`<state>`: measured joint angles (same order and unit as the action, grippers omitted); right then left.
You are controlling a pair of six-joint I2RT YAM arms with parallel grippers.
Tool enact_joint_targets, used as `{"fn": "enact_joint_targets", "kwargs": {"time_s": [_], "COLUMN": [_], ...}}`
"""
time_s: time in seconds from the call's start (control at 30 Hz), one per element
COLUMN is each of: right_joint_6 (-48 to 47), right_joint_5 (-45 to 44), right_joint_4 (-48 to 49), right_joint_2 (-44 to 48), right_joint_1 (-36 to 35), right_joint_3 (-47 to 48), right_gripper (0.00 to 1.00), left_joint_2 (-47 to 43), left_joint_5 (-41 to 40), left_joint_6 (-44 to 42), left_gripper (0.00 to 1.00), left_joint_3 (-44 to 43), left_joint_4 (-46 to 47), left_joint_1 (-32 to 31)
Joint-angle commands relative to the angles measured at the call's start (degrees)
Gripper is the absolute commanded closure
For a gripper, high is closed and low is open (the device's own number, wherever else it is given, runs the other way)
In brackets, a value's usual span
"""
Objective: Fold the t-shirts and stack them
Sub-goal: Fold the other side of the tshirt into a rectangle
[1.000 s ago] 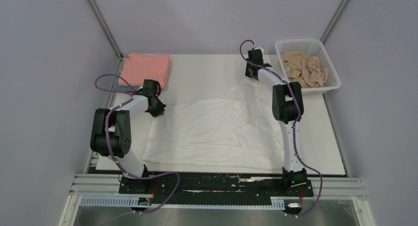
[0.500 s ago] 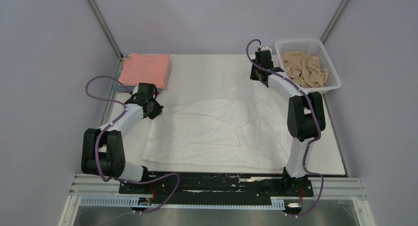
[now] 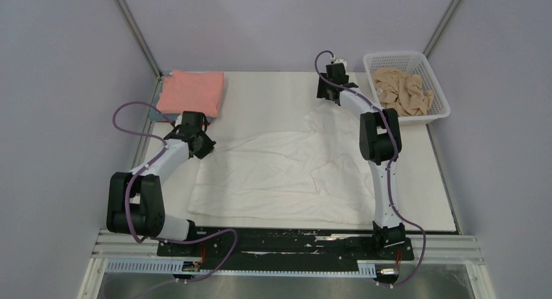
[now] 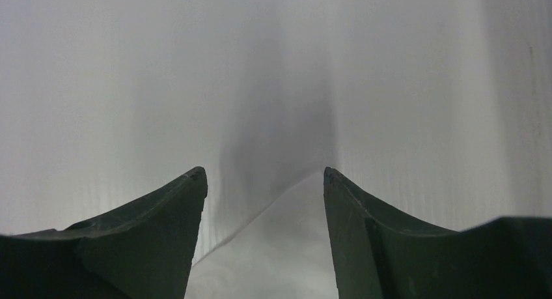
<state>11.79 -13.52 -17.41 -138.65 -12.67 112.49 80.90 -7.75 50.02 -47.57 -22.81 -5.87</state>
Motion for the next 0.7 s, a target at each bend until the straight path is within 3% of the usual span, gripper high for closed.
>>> {"fn": "enact_joint_targets", "kwargs": {"time_s": [0.0,0.1,0.27,0.4,0.53,0.67], "right_joint_6": [-0.31,1.09,3.24,5.52,6.58,6.60], "right_joint_5": [-0.18,-0.70,0.81,0.63,-0.28,0.87], "right_joint_4": [-3.85,-5.07,-7.05,-7.60,-7.56,-7.49], "right_joint_2": [-0.92,1.82,4.32,5.59,6.54,10.93], "right_joint_1": [0.51,0.49,0.46,0.51,0.50,0.28], "right_joint_3": [3.02,-1.05,-6.50,-8.40,-7.56,-7.40], "right_gripper": [0.38,0.37,0.47,0.65,0.97,1.00], "left_joint_2": [-0.82,-0.47,-0.09,0.16,0.03,-1.34], "left_joint_5": [-0.36,-0.02,0.51,0.43,0.54,0.77], "left_joint_6": [-0.16,-0.28,-0.26,-0.17,-0.33,-0.37], "left_gripper": [1.00,1.00,1.00,1.00,1.00,1.00], "left_joint_3": [0.18,-0.09,-0.39,-0.34,-0.53,-0.44], "left_joint_4": [1.96,2.12,2.68,2.59,2.57,2.24], "left_joint_1": [-0.10,-0.06,-0.04,-0.10,-0.10,-0.11]}}
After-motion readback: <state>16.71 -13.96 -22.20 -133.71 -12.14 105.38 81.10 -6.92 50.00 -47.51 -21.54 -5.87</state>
